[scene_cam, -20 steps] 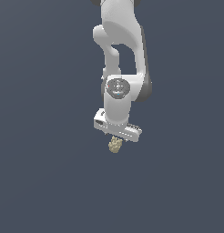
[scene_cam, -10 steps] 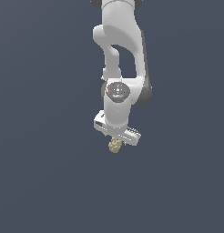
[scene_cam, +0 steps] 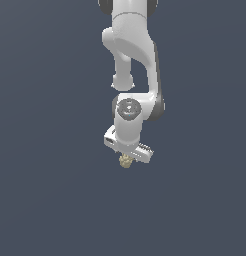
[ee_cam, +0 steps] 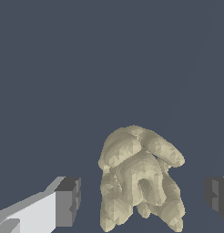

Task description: Pick up the object and move it to a goal position.

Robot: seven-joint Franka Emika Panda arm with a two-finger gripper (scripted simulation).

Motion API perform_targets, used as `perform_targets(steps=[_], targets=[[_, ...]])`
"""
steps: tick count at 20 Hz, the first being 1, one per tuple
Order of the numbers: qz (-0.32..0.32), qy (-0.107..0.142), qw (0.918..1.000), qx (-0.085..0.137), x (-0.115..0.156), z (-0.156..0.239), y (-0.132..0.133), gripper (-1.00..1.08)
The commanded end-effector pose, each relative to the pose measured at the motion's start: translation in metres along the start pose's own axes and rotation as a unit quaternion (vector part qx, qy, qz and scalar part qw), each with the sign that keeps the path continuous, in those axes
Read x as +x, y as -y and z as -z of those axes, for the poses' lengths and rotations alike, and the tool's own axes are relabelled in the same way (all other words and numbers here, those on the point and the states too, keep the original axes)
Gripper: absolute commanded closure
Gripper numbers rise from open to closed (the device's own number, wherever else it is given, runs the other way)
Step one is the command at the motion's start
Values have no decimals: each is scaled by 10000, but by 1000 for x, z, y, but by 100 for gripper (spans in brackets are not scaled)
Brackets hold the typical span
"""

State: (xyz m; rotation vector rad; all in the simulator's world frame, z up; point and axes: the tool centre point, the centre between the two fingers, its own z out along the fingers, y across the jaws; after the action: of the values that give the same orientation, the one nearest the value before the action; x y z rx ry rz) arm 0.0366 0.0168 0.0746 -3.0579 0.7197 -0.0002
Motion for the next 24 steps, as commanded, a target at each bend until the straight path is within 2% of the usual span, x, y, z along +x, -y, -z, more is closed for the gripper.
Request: perform_targets(steps=[1,7,8,19,24], targets=[[-7,1,10000,-1,0,-13,0,-92],[-9,0,10000,-1,1,-21,0,-92],[-9,0,10000,-1,1,-21,0,108],[-10,-2,10000,0,1,-20,0,108],[-10,-2,10000,0,8,-9,-14,108]])
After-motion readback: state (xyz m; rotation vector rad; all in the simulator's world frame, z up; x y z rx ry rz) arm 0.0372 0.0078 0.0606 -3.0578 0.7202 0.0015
